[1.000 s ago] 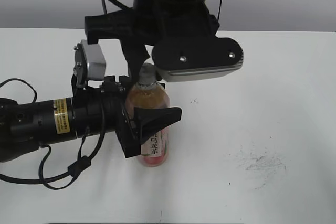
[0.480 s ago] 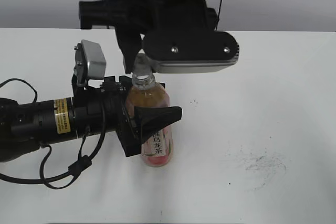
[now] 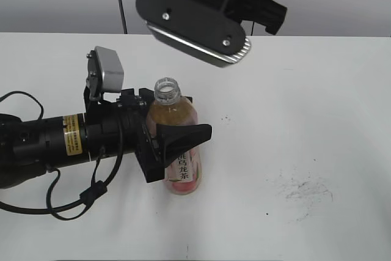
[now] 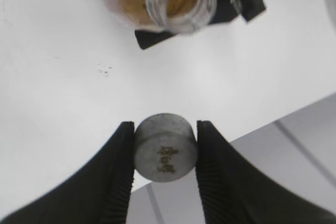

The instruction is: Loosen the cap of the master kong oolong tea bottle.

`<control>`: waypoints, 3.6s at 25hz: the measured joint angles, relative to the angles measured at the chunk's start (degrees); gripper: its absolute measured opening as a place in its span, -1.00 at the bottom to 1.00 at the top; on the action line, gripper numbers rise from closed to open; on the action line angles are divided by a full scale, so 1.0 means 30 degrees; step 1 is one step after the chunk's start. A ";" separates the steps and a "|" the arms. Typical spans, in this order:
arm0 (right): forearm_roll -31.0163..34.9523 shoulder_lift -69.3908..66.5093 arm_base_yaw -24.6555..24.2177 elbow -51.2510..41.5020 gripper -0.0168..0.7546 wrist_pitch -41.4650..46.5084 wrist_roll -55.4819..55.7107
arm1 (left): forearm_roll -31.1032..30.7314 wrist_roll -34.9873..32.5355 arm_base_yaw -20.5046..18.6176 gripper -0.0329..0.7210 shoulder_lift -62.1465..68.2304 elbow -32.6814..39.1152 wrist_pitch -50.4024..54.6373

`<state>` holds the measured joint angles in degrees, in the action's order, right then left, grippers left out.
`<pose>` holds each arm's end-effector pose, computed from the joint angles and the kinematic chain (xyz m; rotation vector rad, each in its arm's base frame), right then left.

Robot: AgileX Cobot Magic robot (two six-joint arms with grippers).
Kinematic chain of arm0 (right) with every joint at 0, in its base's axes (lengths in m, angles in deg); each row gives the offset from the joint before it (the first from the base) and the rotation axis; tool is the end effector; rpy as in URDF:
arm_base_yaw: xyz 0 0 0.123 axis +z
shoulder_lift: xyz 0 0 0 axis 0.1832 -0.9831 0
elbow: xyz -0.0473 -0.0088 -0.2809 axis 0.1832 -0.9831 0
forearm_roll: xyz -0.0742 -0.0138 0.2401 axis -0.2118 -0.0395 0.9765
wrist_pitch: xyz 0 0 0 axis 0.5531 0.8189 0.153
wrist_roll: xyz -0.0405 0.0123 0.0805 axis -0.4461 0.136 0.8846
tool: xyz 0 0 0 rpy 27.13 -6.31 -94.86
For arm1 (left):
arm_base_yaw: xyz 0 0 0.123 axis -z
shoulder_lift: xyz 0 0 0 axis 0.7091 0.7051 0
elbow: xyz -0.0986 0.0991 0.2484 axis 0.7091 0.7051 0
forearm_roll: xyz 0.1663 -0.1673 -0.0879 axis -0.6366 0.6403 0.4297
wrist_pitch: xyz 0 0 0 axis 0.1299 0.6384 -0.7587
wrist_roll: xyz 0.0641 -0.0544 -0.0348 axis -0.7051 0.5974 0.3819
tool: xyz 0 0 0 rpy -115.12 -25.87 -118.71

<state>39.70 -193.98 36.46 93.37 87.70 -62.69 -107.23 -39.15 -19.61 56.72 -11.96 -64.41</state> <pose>0.2775 0.2856 0.3298 -2.8447 0.3033 -0.4395 0.2413 -0.1880 0.1366 0.9483 1.5375 -1.0357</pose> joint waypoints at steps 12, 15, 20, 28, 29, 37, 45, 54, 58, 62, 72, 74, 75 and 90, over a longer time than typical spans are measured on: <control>0.0932 -0.2806 -0.8022 0.0000 -0.25 -0.0014 2.2325 | 0.0000 0.0020 0.0000 0.28 0.0000 0.0000 0.0000; 0.1474 -0.3960 -0.9364 -0.0501 -0.25 -0.0057 2.8741 | 0.0000 0.0020 0.0000 0.28 0.0000 0.0000 0.0000; 0.1736 -0.4288 -0.9638 -0.4823 -0.25 -0.0331 3.3132 | 0.0014 0.0020 0.0000 0.28 0.0000 0.0000 0.0000; 0.2245 -0.4347 -0.9638 -1.0703 -0.25 -0.3799 3.5671 | 0.0023 0.0034 0.0000 0.28 0.0000 0.0000 0.0000; 0.2245 -0.4387 -0.9638 -1.0968 -0.22 -0.4138 3.5945 | 0.0023 0.0034 0.0000 0.28 0.0000 0.0000 0.0000; 0.2350 -0.4405 -0.9638 -1.1123 0.58 -0.5372 3.7763 | -0.0031 0.0034 0.0000 0.28 0.0000 0.0000 0.0000; 0.2350 -0.3905 -0.9638 -1.1123 0.52 -0.5897 3.8297 | -0.0153 -0.0293 0.0000 0.32 0.0000 0.0000 -0.0019; 0.2350 -0.3370 -0.9638 -1.1123 0.51 -0.6238 3.8531 | -0.0171 -0.0750 0.0000 0.54 0.0000 0.0000 0.0158; 0.2333 -0.3370 -0.9638 -1.1123 0.51 -0.6238 3.8575 | -0.0171 -0.0891 0.0000 0.55 0.0000 0.0000 0.0158; 0.2333 -0.3364 -0.9638 -1.1123 0.51 -0.6238 3.8591 | 0.0045 -0.1198 -0.0024 0.55 0.0000 0.0000 0.0158; 0.2352 -0.3364 -0.9638 -1.1123 0.51 -0.6256 3.8595 | -0.0412 -0.1322 -0.1394 0.62 0.0000 0.0000 0.0141; 0.2352 -0.3364 -0.9638 -1.1123 0.51 -0.6256 3.8595 | -0.0796 -0.1322 -0.1565 0.64 0.0000 0.0000 0.0141; 0.2352 -0.3364 -0.9638 -1.1123 0.51 -0.6256 3.8595 | -0.1000 -0.1322 -0.1590 0.65 0.0000 0.0000 0.0141; 0.2351 -0.3364 -0.9638 -1.1123 0.51 -0.6256 3.8615 | -0.2367 -0.0284 -0.1630 0.67 -0.1510 0.0000 0.0177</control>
<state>46.76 -204.07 7.54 60.00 68.93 53.16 -114.33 -40.00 -24.50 52.20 -11.96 -63.87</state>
